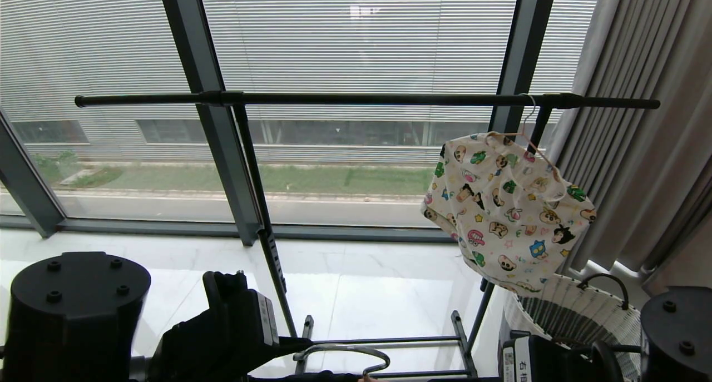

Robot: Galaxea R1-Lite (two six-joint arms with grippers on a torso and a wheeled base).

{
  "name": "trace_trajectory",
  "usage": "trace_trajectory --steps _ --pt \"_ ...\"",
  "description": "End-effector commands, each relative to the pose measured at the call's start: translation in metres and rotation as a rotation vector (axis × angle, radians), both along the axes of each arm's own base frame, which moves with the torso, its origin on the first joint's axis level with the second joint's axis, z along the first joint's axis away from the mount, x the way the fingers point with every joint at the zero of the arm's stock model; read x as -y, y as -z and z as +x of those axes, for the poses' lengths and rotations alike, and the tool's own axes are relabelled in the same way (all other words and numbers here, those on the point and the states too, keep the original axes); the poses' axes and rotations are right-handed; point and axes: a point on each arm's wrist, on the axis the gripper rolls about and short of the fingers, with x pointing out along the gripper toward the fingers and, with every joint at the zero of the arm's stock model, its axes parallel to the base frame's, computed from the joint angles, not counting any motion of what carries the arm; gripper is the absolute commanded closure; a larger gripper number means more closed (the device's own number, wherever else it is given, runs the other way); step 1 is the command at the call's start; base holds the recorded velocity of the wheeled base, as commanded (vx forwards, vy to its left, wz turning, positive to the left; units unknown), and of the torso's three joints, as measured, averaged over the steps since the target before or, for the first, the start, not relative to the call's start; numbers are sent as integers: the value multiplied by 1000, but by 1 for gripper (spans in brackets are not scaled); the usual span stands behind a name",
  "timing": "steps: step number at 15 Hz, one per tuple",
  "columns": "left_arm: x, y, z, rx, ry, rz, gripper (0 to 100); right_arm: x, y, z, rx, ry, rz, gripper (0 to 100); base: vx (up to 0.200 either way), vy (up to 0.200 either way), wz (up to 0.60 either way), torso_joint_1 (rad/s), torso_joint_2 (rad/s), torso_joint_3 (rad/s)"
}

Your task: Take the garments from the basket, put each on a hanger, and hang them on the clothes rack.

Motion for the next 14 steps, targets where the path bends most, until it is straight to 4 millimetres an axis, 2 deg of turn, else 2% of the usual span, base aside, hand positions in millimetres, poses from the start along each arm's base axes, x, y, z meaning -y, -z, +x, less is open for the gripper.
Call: trace_trajectory --steps 1,6,7,12,14 --pt "0 0 0 1 -3 3 100 -1 1 -1 -1 -6 -2 100 0 0 0 0 0 0" --pt "1 -2 1 14 -2 -10 100 -1 2 -1 0 -5 -7 100 0 0 0 0 0 0" --pt "2 -3 2 26 -3 -20 100 -1 2 -1 -1 -5 -10 0 0 0 0 0 0 0" --pt "4 0 5 51 5 -22 100 1 2 1 2 18 -7 0 0 0 0 0 0 0" --pt "2 2 3 50 0 -20 100 7 1 11 13 87 -10 0 0 0 0 0 0 0"
